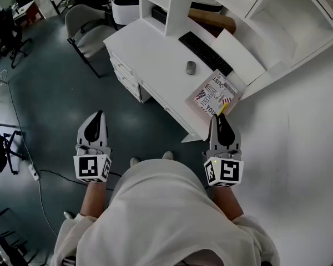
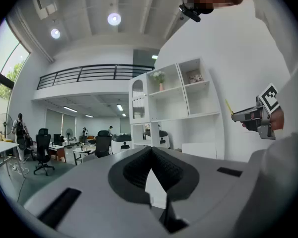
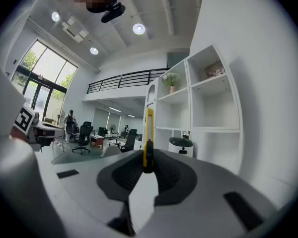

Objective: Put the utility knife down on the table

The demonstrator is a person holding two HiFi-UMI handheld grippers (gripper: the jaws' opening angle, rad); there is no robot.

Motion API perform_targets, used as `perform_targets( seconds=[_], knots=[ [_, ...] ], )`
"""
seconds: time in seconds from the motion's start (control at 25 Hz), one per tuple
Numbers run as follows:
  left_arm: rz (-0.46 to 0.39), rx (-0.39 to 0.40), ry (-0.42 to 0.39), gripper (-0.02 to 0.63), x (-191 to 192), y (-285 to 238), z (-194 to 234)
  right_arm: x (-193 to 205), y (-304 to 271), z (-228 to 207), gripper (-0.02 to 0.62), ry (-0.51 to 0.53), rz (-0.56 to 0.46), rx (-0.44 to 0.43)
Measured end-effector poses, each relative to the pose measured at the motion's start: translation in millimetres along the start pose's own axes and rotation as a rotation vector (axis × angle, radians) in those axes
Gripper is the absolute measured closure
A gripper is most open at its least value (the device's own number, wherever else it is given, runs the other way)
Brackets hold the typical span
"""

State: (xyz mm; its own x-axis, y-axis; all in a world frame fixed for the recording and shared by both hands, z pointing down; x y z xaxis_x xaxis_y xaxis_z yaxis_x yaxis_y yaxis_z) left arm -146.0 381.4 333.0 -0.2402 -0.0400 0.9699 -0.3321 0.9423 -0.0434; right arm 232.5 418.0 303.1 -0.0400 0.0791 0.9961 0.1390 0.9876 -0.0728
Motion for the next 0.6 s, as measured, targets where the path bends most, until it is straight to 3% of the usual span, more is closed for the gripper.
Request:
perform_targets(
  seconds=[0.6],
  knots=[
    [0.010,-0.008,0.000,0.604,-5.2,-18.1,-18.2,0.6,-3.0,-28.6,0.528,-0.017,-0.027,-0.026]
  ],
)
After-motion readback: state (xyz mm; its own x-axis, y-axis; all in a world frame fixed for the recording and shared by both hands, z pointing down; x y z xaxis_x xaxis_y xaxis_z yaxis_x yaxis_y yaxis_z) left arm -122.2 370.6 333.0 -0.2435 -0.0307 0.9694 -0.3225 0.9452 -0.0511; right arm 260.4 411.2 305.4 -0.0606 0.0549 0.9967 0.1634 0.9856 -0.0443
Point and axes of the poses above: the fingertips, and each gripper's own axes: y backward along the fingers, z to its left, x out of its underside, the point moved 9 cm from there along y, backward along the fingers, and after that the axes turned 10 degrees about -y, right-handed, at the moved point
